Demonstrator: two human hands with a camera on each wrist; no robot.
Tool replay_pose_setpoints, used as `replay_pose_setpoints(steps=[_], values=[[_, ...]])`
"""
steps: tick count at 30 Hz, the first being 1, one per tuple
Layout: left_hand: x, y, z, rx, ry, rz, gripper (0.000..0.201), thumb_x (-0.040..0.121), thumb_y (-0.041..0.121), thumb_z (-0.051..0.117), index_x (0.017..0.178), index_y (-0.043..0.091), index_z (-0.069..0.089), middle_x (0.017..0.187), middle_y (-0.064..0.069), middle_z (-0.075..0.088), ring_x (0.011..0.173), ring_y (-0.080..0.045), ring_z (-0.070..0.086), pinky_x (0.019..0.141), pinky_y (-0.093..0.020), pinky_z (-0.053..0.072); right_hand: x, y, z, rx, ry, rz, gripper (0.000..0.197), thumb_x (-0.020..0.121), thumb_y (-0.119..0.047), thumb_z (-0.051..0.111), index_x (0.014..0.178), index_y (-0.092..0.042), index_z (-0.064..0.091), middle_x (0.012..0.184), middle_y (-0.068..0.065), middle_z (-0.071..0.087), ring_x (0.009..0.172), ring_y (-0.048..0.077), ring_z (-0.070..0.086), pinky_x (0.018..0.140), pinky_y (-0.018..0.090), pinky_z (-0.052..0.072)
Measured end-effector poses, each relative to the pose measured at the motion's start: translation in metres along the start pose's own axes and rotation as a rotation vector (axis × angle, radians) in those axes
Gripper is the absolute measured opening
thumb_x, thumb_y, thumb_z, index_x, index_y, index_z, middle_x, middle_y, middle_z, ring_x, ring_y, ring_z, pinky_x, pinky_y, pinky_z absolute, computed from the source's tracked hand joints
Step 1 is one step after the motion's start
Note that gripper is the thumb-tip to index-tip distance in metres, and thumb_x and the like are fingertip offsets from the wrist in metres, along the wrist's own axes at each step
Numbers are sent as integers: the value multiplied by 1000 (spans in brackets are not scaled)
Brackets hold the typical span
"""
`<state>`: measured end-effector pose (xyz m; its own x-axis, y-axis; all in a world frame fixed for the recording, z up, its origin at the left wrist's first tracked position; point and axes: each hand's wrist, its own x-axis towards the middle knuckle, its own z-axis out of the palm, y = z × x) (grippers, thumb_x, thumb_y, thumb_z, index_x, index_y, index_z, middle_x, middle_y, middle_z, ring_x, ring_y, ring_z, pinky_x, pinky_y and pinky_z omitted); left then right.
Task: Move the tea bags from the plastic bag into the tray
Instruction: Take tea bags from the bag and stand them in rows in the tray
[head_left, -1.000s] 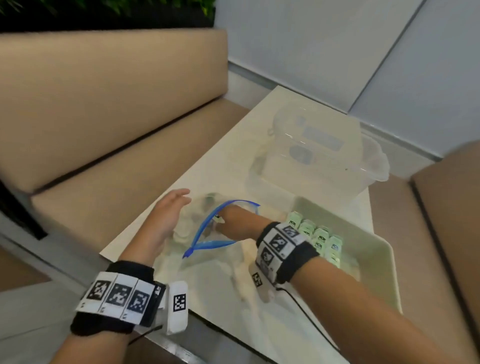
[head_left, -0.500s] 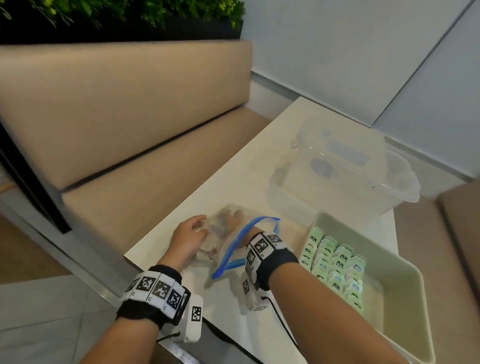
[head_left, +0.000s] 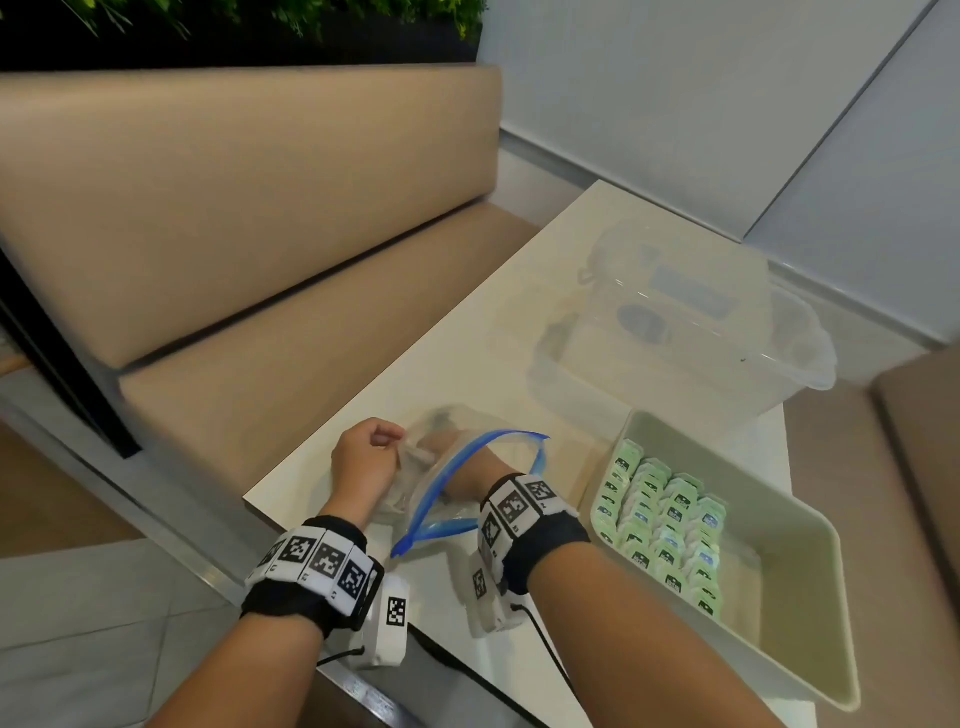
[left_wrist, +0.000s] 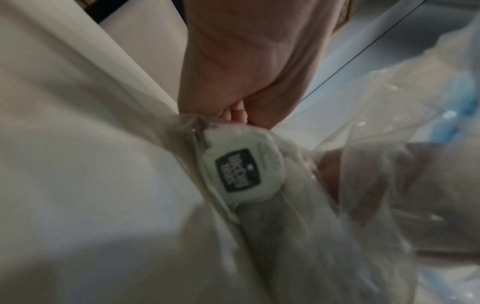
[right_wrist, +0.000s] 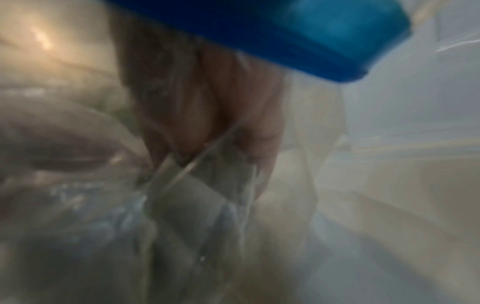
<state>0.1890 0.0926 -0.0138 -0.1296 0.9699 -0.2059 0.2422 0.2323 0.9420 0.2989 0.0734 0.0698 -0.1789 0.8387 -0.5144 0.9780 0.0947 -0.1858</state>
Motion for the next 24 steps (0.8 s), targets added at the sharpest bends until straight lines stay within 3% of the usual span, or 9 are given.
replay_pose_setpoints(steps=[2,4,5,8,12,14,18,21,24], values=[[2,-1,-1,-6,6,1,30,86,0,58,73,26,62,81,5,65,77,-15,60,69,-26,48,-2,10,1,55,-7,17,22,99,-16,38,99,-12,60,96,7,57,80,13,43,76,20,38],[4,-2,-3,-13,11,-9,30,85,-1,58,72,26,63,84,2,67,81,-18,62,78,-31,51,-5,18,0,79,-27,107,33,99,-22,38,71,-14,53,71,-1,51,71,15,46,61,20,33],[4,-1,-3,-21,12,-17,30,85,-2,58,73,26,63,86,0,67,81,-19,62,79,-32,52,-6,21,-1,105,-12,141,33,99,-26,38,76,-10,55,69,-2,50,77,18,49,61,21,32],[5,0,-3,-31,12,-24,31,85,-5,55,75,23,63,89,-4,67,84,-22,61,81,-34,51,-14,30,0,409,150,158,33,95,-30,50,113,-5,60,100,8,65,98,24,58,77,26,41],[4,0,-1,-52,10,-30,32,84,-8,52,76,20,64,90,-6,67,86,-22,60,83,-35,50,-19,36,9,713,230,173,15,89,-19,60,95,-6,59,69,0,56,64,13,52,86,37,48],[4,-1,-1,-72,16,-34,32,83,-9,52,75,20,64,90,-6,67,86,-22,60,83,-36,50,-23,36,9,665,182,173,15,90,-13,53,100,-2,58,69,2,56,65,16,55,89,39,49],[7,-2,0,-88,30,-36,33,82,-9,52,72,20,64,85,-4,66,82,-23,59,81,-34,48,-33,32,9,316,111,77,31,88,1,46,118,0,54,111,15,61,106,30,56,87,31,42],[8,-2,-1,-88,31,-40,34,83,-9,51,72,21,64,82,-1,64,82,-22,58,80,-33,48,-38,30,8,303,114,21,27,87,2,45,112,2,56,107,15,62,101,30,56,82,32,41],[9,-1,-3,-86,32,-44,33,83,-9,51,73,20,64,85,-3,66,84,-23,60,82,-35,49,-43,32,0,352,21,-31,23,92,-16,51,112,-7,57,112,9,61,100,24,57,84,30,44]])
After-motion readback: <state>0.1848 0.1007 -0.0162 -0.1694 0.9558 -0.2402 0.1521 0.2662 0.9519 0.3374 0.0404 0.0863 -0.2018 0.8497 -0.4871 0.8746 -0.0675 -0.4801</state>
